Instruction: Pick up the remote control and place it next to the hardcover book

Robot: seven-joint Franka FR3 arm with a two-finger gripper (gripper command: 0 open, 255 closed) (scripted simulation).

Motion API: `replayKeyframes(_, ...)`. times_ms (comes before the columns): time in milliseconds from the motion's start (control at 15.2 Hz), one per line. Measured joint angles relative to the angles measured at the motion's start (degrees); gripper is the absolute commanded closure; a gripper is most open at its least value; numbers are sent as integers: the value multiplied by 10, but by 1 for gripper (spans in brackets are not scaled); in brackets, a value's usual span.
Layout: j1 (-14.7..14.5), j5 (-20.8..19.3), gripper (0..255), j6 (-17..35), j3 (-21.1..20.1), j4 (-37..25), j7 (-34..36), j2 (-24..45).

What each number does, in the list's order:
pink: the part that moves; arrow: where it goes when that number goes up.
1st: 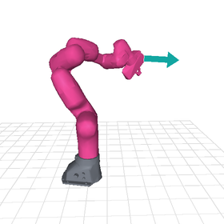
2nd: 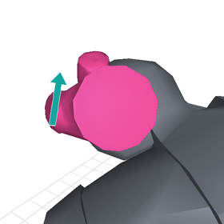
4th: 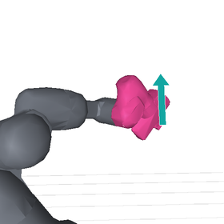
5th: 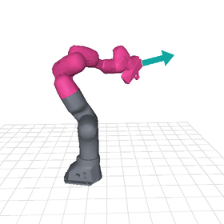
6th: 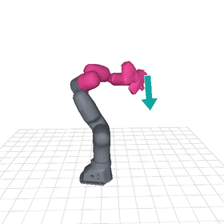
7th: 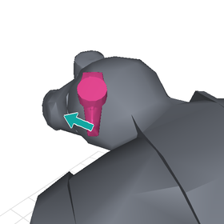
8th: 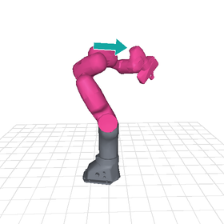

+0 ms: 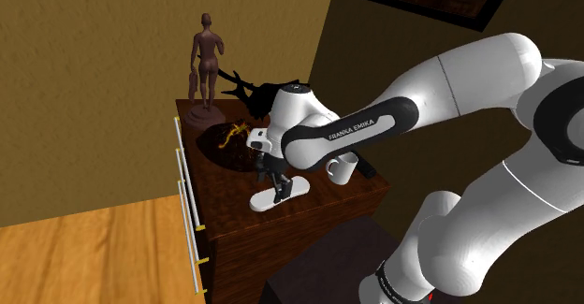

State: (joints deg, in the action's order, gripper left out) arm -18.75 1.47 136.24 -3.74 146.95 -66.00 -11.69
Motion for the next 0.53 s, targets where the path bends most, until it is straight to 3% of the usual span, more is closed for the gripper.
replayKeyframes(330,0,0,0,4,-1,1,1,0)
replayKeyframes(396,-1,0,255,4,-1,1,1,0)
replayKeyframes(528,-1,0,255,5,-1,1,1,0)
